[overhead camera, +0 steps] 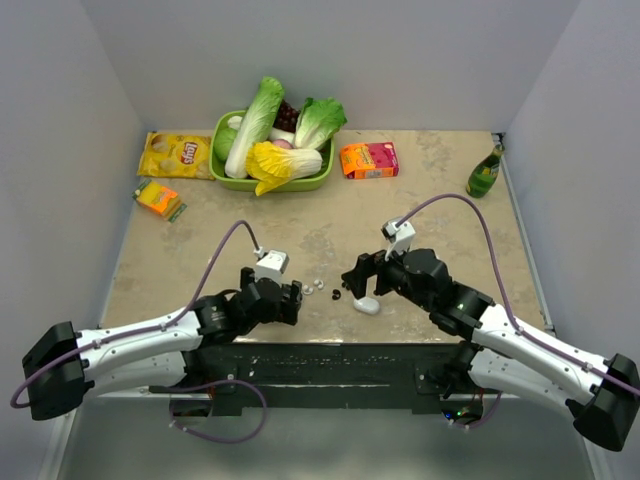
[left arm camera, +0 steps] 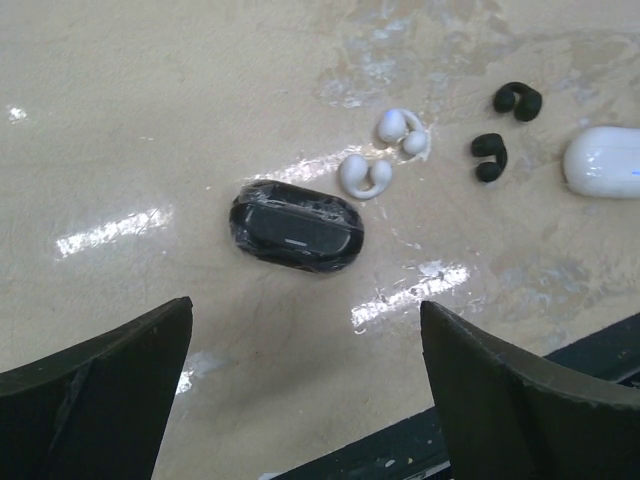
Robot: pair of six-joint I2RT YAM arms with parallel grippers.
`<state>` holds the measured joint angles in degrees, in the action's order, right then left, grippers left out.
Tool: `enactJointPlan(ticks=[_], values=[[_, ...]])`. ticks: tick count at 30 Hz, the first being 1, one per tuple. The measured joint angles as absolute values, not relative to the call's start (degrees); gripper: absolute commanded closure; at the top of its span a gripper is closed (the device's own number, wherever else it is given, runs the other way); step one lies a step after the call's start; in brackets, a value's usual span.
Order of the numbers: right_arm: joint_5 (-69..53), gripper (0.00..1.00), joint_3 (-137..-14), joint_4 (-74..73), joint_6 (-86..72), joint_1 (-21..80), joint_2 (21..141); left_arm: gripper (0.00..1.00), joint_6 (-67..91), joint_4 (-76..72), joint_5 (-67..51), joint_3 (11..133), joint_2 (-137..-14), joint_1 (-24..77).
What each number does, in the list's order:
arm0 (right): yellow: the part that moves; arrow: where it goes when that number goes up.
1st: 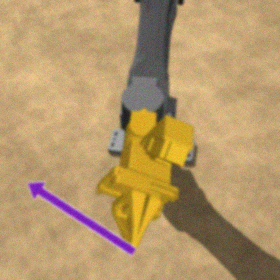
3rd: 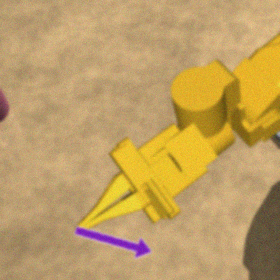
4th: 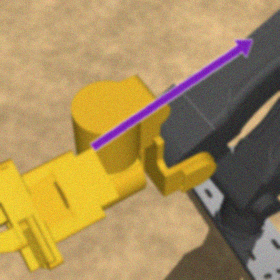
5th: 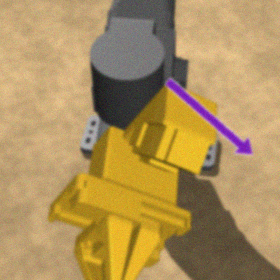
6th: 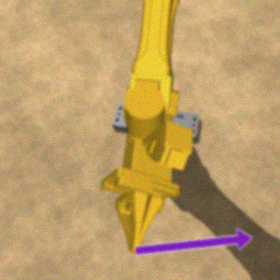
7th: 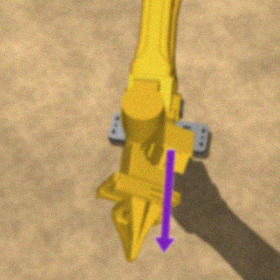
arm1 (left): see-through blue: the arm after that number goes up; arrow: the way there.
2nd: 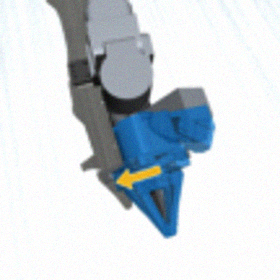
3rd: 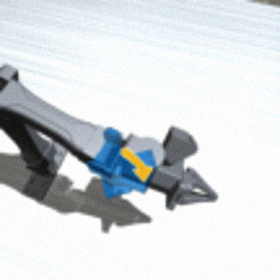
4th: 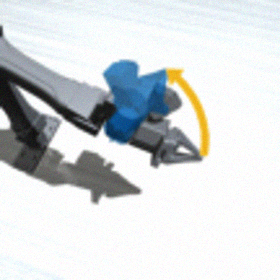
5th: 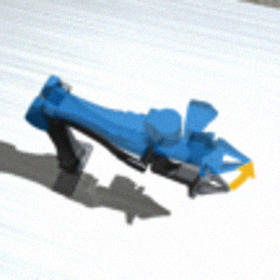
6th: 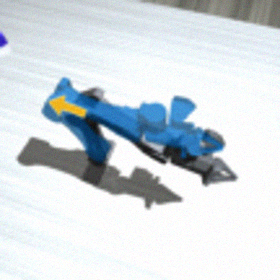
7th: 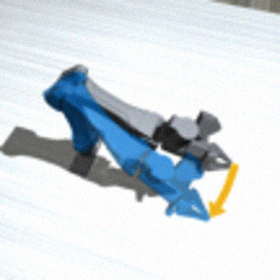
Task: Insert the wireless bluetooth earbuds into the charging case
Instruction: Pick up the charging case at the center of the board.
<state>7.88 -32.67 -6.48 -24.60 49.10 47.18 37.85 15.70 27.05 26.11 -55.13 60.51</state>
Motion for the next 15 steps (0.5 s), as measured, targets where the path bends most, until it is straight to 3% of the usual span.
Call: enactJointPlan(ticks=[15], values=[[6.28,0.02,-33.76,-7.84,-24.14,49.1,45.71,0.02,34.22,17.02,18.59,30.44,-68.71,56.4]])
